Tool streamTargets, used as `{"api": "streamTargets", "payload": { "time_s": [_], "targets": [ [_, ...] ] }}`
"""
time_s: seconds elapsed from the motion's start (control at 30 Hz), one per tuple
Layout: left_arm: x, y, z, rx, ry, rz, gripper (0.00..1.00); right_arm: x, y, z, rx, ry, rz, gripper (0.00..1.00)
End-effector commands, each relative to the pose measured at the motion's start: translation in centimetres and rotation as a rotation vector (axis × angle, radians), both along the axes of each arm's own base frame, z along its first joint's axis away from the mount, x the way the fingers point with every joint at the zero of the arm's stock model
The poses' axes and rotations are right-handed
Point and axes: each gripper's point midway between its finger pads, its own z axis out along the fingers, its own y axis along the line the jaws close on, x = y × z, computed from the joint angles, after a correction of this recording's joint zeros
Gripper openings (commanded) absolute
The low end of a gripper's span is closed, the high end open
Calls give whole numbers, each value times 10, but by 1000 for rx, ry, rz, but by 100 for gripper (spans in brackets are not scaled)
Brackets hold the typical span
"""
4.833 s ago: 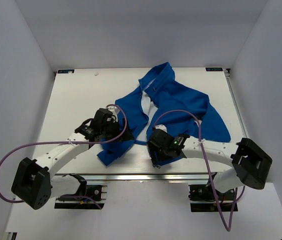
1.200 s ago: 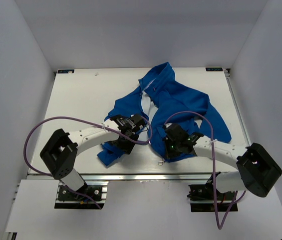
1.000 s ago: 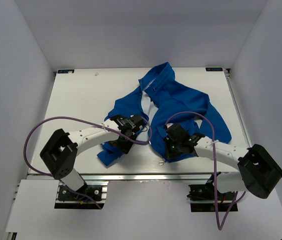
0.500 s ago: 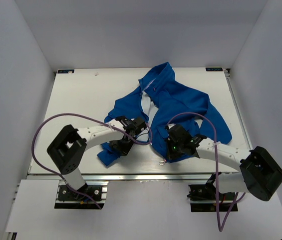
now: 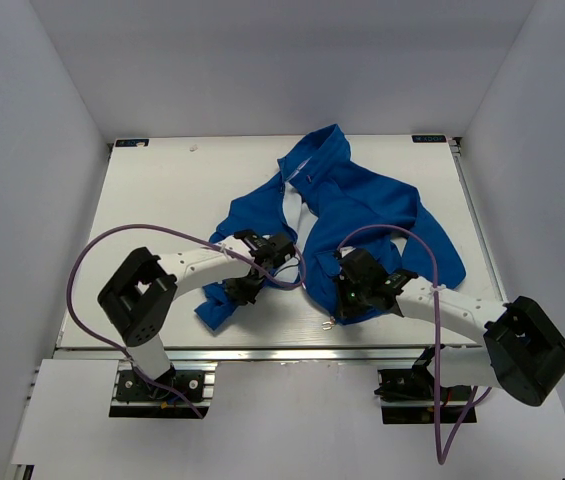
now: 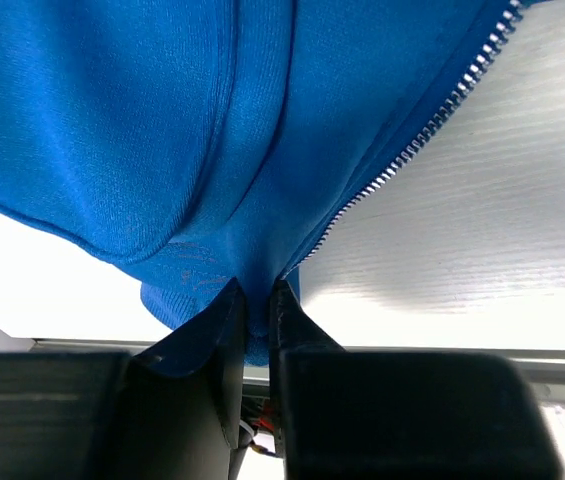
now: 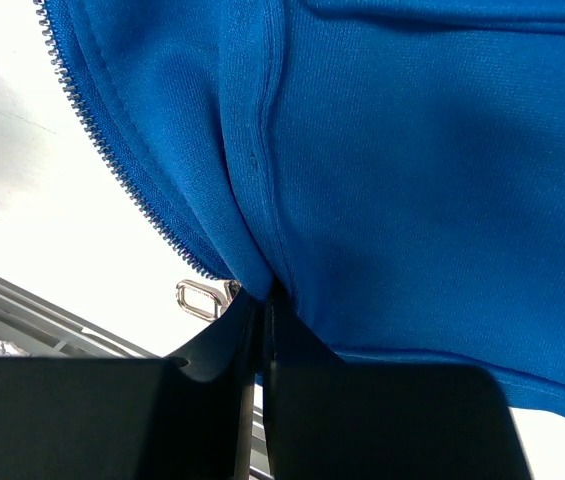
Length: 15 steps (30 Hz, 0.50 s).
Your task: Zip up the jacket
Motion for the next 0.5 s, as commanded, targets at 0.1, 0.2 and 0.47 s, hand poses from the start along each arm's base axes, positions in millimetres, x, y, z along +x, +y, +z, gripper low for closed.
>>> {"api": "streamTargets", "payload": {
  "time_s": [0.1, 0.2, 0.47],
  "targets": [
    [14, -15, 27, -67, -60, 0, 20, 7, -4, 4, -11, -36, -3, 0],
    [16, -25, 36, -136, -74, -14, 22, 8, -4, 6, -8, -39, -6, 0],
    [21, -53, 52, -290, -102, -9, 19, 7, -3, 6, -5, -36, -7, 0]
  ]
}}
